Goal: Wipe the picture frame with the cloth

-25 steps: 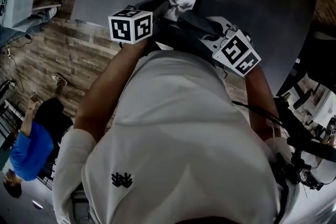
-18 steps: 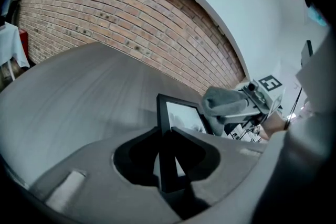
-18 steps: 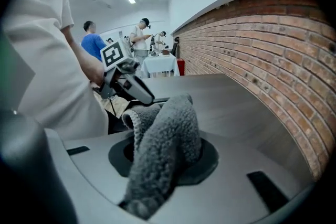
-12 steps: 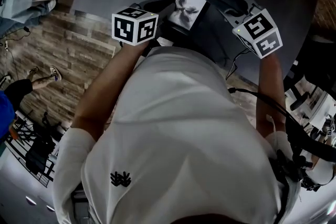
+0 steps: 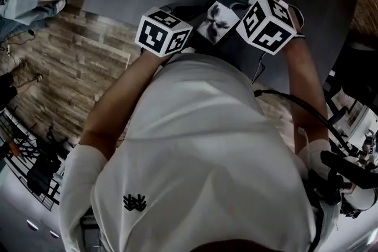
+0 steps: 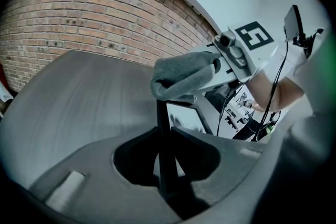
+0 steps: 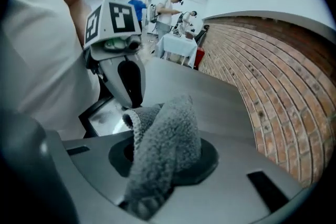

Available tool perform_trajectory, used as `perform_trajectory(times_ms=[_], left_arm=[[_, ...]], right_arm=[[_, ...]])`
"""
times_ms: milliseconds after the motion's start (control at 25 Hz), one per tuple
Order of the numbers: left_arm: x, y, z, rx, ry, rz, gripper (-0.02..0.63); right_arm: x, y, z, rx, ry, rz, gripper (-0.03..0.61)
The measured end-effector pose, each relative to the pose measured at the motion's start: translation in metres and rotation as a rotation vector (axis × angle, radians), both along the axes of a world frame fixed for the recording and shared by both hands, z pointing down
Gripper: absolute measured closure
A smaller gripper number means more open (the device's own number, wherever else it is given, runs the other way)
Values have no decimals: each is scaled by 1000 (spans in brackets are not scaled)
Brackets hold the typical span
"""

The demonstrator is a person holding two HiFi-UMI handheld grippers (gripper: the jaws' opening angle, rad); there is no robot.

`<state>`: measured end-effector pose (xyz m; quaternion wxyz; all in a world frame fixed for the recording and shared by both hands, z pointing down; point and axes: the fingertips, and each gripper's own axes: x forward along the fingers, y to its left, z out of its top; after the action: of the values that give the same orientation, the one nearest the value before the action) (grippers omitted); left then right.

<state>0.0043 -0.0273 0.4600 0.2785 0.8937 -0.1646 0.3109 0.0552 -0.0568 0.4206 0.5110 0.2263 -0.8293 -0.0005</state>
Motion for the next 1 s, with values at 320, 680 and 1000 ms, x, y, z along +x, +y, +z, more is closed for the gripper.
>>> perform_trajectory(times_ms=[320,680,1000], left_arm=[[-18,-14,1,-8,6,-65,537],[-16,-14,3,-10,0,-46,537],[4,-2,-2,4,5,7,537]], right_arm=[[30,21,9,-41,58,37,485],[22,28,-7,-5,-12,70,485],[-22,26,6,65,102,-98,485]])
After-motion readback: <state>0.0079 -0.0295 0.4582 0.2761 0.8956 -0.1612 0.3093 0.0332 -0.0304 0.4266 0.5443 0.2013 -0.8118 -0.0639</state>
